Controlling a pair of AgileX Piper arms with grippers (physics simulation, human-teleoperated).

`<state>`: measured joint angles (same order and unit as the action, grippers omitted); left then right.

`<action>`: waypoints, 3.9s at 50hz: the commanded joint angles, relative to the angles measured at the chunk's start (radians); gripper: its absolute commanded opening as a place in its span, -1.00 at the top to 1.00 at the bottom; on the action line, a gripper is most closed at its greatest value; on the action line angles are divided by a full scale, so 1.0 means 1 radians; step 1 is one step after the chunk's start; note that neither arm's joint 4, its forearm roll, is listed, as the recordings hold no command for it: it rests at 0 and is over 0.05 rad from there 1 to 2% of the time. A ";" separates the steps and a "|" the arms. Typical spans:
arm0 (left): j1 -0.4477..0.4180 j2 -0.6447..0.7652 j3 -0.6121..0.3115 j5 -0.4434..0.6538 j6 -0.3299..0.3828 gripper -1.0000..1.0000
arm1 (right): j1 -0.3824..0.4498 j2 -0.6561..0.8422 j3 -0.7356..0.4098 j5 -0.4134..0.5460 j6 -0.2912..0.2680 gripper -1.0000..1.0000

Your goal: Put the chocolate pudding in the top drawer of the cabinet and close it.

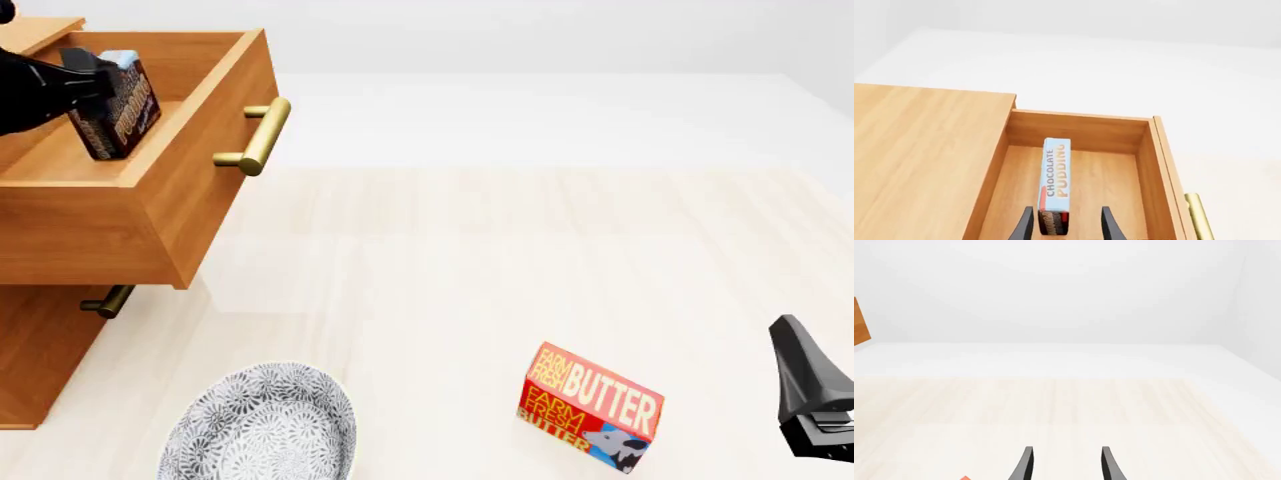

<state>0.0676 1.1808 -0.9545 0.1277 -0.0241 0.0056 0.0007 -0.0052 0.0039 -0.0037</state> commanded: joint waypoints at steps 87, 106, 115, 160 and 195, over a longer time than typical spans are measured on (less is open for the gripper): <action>-0.577 0.227 -0.378 0.096 -0.247 -1.00 | 0.000 0.000 0.000 0.000 0.000 -1.00; -0.609 0.274 -0.377 0.076 -0.306 -1.00 | 0.000 0.000 0.000 0.000 0.000 -1.00; -0.636 0.302 -0.378 0.062 -0.344 -1.00 | 0.000 0.000 0.000 0.000 0.000 -1.00; -0.634 0.295 -0.232 -0.053 -0.517 -1.00 | 0.000 0.000 0.000 0.000 0.000 -1.00; -0.630 0.323 -0.161 -0.114 -0.587 -1.00 | 0.000 0.000 0.000 0.000 0.000 -1.00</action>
<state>-0.5643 1.5008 -1.1357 0.0298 -0.5923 0.0056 0.0007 -0.0052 0.0039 -0.0038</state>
